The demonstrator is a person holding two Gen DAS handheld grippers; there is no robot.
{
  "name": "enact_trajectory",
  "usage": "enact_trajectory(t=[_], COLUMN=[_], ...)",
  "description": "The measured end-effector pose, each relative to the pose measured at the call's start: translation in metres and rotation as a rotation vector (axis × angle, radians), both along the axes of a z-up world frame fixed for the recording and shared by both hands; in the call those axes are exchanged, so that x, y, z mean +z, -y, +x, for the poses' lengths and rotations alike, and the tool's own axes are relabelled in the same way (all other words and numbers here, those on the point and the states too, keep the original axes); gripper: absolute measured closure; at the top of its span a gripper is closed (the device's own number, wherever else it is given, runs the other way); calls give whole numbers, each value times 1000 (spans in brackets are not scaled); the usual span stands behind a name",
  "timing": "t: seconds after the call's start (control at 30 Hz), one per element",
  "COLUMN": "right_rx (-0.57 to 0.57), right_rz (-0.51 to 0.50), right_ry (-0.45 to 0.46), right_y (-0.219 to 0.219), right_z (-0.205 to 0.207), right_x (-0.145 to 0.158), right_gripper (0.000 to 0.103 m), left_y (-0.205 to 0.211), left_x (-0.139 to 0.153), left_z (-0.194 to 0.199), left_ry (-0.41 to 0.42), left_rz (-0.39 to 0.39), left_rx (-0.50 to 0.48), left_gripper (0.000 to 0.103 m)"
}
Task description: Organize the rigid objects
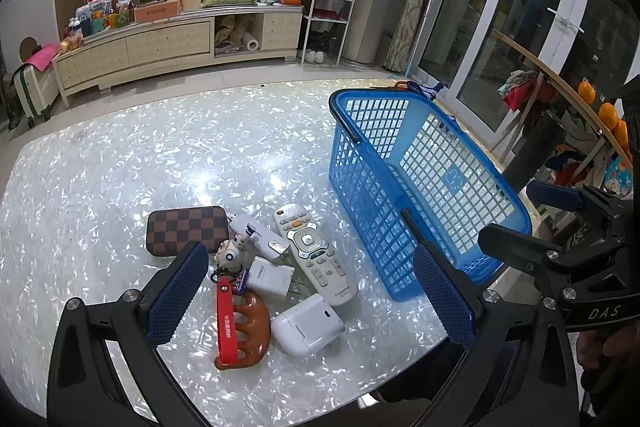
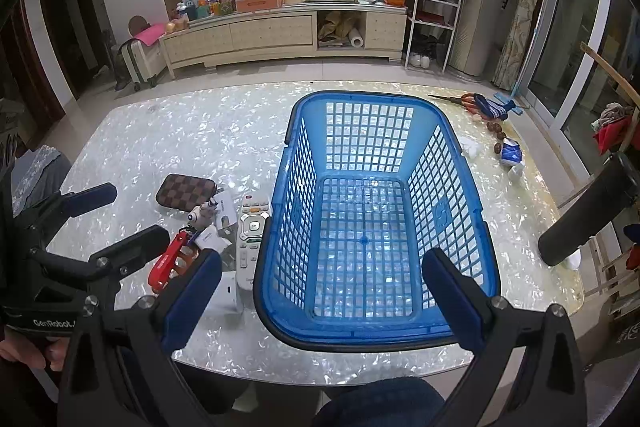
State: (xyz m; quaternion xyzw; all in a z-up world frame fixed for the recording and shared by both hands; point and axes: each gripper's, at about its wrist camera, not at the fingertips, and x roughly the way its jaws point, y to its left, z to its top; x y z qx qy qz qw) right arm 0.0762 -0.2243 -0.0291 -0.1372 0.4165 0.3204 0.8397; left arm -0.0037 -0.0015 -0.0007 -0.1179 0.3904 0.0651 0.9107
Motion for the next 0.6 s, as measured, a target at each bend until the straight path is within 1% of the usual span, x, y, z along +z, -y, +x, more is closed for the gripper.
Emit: enact_trajectory(t=[0.6], right_rx=[2], right_rz=[-2], right_ry=[-2], right_y=[-1], right_z=[-1], right_x=[1], right_gripper=[2], left_y=[-1], left_x=[1], left_z=[-1], left_ry=[-2], left_rz=[-7], left_rx=[3], left_gripper=[1])
